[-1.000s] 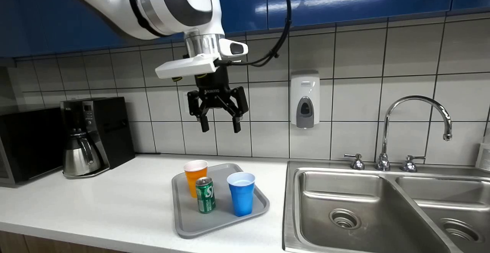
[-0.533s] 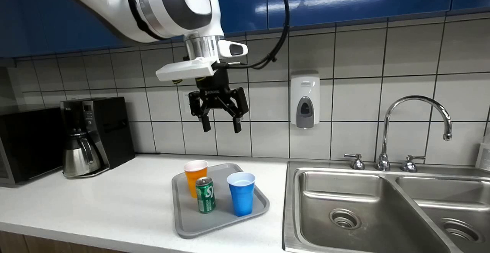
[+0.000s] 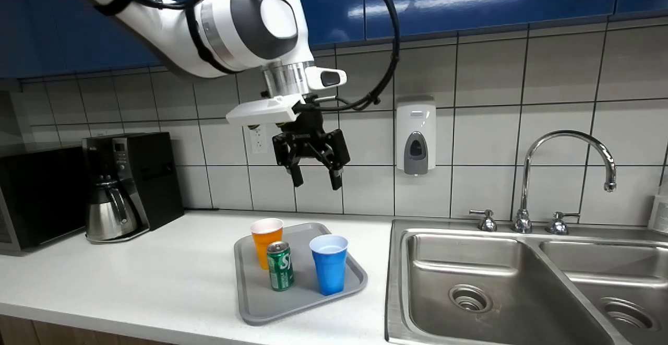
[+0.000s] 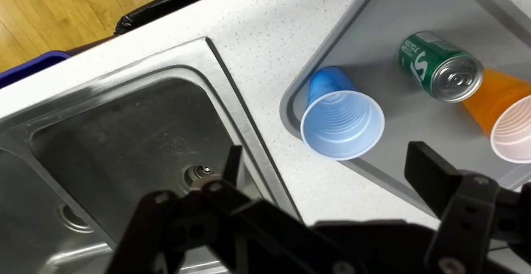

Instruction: Remove the blue and orange cups from the tray

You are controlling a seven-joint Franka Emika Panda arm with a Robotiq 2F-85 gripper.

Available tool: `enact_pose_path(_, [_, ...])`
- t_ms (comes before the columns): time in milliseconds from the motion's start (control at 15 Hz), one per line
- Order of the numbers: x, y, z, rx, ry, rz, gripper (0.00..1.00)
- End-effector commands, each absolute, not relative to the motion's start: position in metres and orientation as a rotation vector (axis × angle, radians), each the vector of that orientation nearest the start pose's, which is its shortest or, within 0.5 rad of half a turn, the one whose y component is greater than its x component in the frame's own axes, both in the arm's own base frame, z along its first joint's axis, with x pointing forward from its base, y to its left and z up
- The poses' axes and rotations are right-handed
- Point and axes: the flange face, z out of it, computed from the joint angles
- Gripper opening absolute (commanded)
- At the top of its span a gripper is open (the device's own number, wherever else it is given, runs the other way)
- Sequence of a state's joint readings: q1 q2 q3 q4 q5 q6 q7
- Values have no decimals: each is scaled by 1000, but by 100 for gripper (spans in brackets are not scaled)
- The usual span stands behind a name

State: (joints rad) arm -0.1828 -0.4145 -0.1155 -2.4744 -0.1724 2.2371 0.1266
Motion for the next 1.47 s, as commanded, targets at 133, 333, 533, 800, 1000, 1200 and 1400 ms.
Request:
enact_pose_path(133, [427,-152,436,-3232,674,-309,100])
enact_pose_path(333, [435,-157,422,-3243,706,-291,100])
enact_pose_path(533, [443,-159,409,-3251,728,-273,100])
enact_pose_path(800, [455,-161,392,-3269,749,-242,100])
enact_pose_path(1000, [463,-162,382,-3278,763,-222,100])
enact_pose_path(1200, [472,-163,371,-3286,767,-199,100])
enact_pose_path(1400, [481,-162,362,-3289,765,-177,100])
